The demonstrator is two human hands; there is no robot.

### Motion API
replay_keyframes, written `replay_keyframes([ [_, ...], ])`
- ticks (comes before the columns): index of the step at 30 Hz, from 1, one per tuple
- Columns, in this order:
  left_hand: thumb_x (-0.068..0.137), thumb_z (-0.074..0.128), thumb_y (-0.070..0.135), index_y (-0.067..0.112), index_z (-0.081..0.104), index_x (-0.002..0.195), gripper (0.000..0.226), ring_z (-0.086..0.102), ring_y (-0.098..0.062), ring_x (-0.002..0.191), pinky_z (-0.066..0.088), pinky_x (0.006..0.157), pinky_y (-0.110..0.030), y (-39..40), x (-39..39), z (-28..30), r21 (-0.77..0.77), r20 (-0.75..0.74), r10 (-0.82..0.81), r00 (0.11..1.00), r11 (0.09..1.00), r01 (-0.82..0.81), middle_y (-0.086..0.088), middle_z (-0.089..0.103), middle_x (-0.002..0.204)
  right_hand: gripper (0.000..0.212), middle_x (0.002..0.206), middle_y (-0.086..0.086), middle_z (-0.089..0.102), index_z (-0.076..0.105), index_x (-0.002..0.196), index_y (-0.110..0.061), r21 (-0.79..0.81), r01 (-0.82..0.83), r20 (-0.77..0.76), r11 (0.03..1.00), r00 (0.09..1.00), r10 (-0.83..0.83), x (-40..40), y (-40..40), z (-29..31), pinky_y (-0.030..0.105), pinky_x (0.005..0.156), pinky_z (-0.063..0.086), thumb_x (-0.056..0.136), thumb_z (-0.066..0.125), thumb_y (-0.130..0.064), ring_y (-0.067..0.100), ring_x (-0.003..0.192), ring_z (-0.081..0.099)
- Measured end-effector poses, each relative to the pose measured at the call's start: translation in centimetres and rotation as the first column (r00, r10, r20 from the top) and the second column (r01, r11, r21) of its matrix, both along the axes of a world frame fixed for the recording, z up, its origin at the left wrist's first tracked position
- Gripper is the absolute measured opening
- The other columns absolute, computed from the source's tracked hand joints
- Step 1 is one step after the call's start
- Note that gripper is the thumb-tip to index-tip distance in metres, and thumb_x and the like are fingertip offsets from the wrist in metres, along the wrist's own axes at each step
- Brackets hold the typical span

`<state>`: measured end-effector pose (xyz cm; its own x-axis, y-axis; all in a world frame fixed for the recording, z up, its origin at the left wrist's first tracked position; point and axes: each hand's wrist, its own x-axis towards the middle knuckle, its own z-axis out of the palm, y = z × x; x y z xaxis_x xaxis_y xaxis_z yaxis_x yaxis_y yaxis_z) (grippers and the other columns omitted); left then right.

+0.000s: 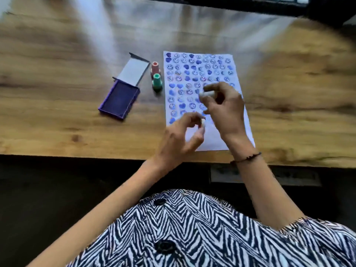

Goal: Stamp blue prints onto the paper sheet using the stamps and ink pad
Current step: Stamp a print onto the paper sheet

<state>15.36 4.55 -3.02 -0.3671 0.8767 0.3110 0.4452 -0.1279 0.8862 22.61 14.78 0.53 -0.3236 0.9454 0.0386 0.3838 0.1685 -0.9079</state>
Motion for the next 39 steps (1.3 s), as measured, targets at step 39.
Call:
replay_keyframes([
  [39, 0.083, 0.039, 0.030, -0.001, 0.055, 0.100, 0.039, 0.045, -0.016, 0.089, 0.038, 0.078, -0.028, 4.2, 3.0, -1.5, -0.196, -0.195, -0.365, 0.910, 0.924, 0.328, -0.018, 0.062, 0.086, 0.015, 0.091, 0.017, 0.054, 0.054, 0.086, -0.005, 0.313, -0.210, 0.719, 0.926, 0.689, -0.087, 6.8, 2.8, -2.4, 0.033, 0.055, 0.036, 0.078, 0.047, 0.006, 0.036, 0.067, 0.054],
])
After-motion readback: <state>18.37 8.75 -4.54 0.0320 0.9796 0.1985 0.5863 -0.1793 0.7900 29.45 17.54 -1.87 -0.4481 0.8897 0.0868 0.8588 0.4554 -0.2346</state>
